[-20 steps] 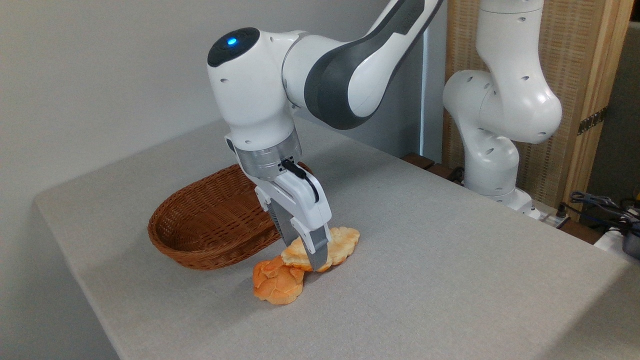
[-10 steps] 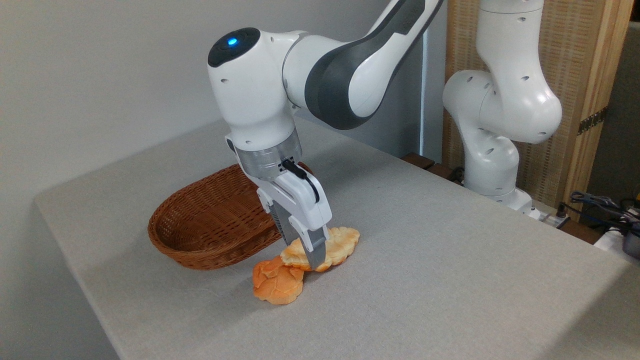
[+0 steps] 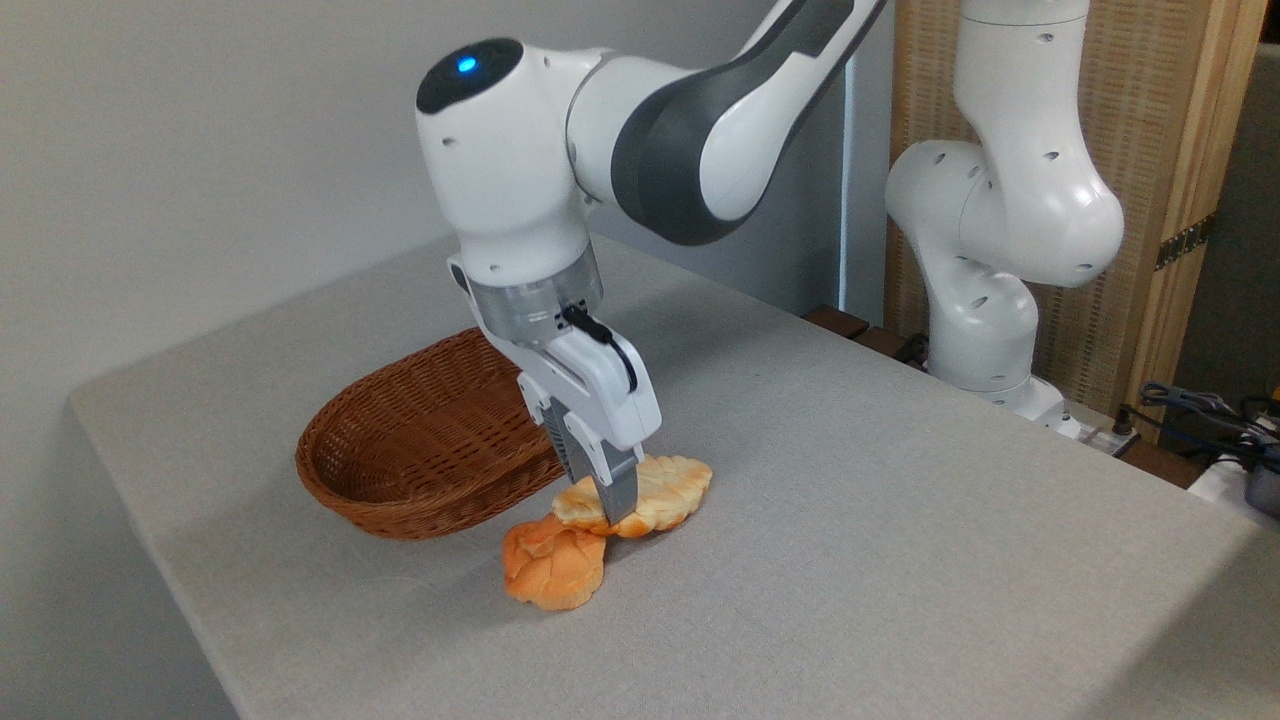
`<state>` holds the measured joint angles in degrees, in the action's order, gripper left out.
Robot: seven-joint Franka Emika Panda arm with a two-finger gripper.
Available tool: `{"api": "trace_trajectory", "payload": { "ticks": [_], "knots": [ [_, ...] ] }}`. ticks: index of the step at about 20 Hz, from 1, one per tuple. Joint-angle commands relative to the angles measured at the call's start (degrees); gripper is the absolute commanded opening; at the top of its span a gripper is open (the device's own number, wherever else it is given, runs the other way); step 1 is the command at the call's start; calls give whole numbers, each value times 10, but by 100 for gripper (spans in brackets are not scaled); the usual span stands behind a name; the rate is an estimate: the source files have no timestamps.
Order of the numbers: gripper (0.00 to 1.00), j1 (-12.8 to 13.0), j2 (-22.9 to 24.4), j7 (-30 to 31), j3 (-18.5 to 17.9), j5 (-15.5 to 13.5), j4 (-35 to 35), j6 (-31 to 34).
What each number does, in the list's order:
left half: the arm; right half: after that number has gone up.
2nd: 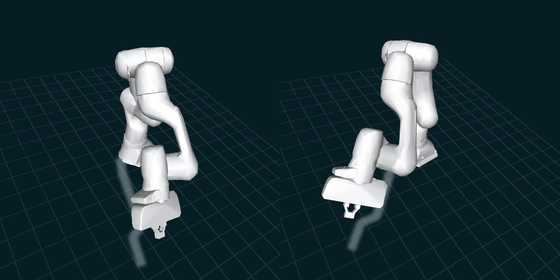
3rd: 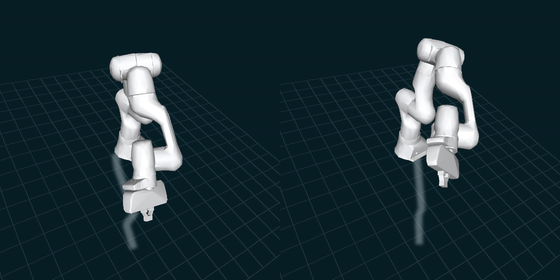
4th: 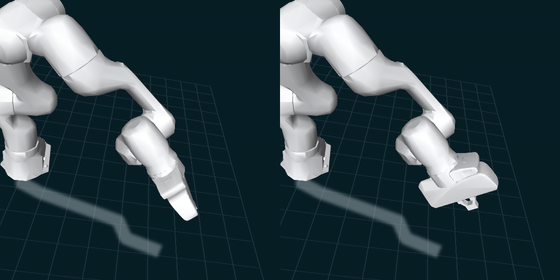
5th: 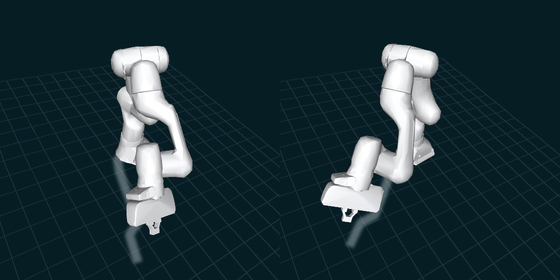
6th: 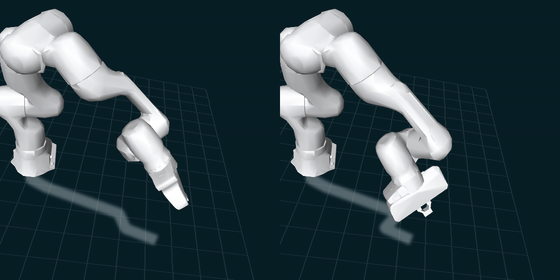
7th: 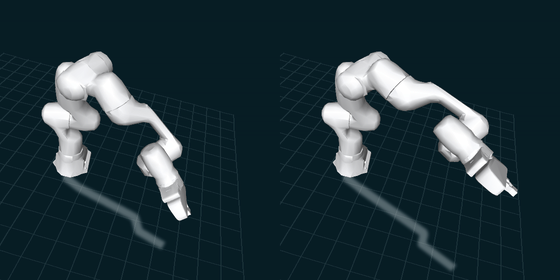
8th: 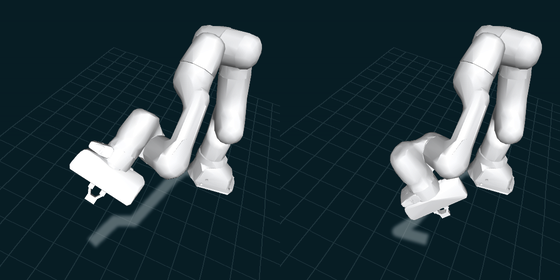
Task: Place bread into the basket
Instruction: 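Lift the bread slice and carry it over the basket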
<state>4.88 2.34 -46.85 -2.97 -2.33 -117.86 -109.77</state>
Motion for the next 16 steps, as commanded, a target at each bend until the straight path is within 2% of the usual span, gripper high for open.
{"api": "trace_trajectory", "payload": {
  "ticks": [1, 4, 10, 12, 16],
  "knots": [
    [25, 5, 38, -9, -8, -6, 1, 0],
    [25, 6, 51, -7, -5, -14, 19, 12],
    [25, 9, 50, 2, 2, -88, 83, 41],
    [24, 11, 45, 28, 23, -108, 95, 40],
    [25, 12, 23, 88, 72, -118, 98, 15]
  ]
}}
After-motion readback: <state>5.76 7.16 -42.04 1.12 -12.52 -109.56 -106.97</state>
